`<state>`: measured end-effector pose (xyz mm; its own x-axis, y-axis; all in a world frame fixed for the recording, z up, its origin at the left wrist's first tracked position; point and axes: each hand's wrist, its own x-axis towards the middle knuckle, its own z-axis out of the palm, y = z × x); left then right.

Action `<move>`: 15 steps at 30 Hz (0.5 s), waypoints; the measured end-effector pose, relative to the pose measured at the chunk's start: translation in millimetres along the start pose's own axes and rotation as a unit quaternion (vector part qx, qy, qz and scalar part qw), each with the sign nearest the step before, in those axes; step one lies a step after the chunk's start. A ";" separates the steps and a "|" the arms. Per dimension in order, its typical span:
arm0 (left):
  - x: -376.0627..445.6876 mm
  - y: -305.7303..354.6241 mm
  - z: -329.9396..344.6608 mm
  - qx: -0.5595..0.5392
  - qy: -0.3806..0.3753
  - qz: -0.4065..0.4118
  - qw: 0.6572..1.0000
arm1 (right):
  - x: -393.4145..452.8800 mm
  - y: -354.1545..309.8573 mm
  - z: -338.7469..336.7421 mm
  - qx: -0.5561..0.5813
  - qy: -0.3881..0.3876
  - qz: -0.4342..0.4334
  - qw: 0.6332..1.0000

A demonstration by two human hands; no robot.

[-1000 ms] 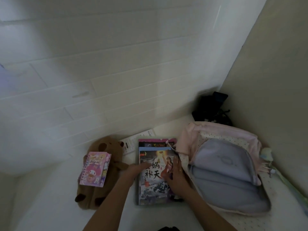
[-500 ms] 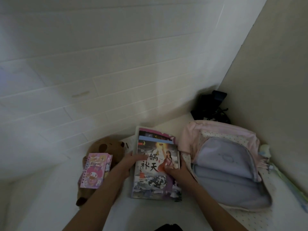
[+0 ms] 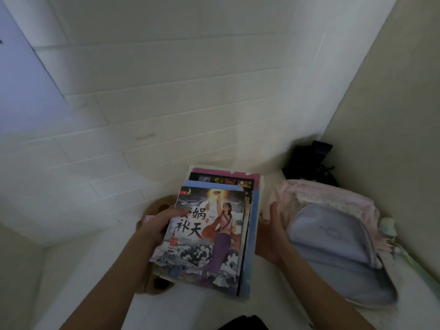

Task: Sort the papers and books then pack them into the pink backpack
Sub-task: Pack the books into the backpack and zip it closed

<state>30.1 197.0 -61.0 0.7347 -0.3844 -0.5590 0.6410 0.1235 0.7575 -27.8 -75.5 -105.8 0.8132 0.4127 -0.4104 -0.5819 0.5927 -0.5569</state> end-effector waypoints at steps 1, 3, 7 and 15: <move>-0.7 2.1 3.4 0.017 -0.011 -0.006 1.000 | -2.1 -2.4 7.5 -0.017 0.008 -0.019 1.000; 0.9 5.7 12.6 0.050 -0.021 -0.024 0.998 | -4.7 -8.5 21.9 -0.071 0.058 -0.055 0.994; 7.7 9.6 48.0 0.088 -0.032 -0.057 0.994 | -22.1 -23.4 23.1 -0.165 0.181 -0.050 0.968; 23.2 10.1 147.6 0.235 -0.024 -0.025 0.971 | -72.2 -28.1 -23.7 -0.186 0.305 -0.107 0.928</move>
<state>20.8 54.3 -16.6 0.6865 -0.4223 -0.5919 0.4953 -0.3243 0.8059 -70.6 -138.3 -77.6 0.8181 -0.2229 -0.5301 -0.4638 0.2890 -0.8374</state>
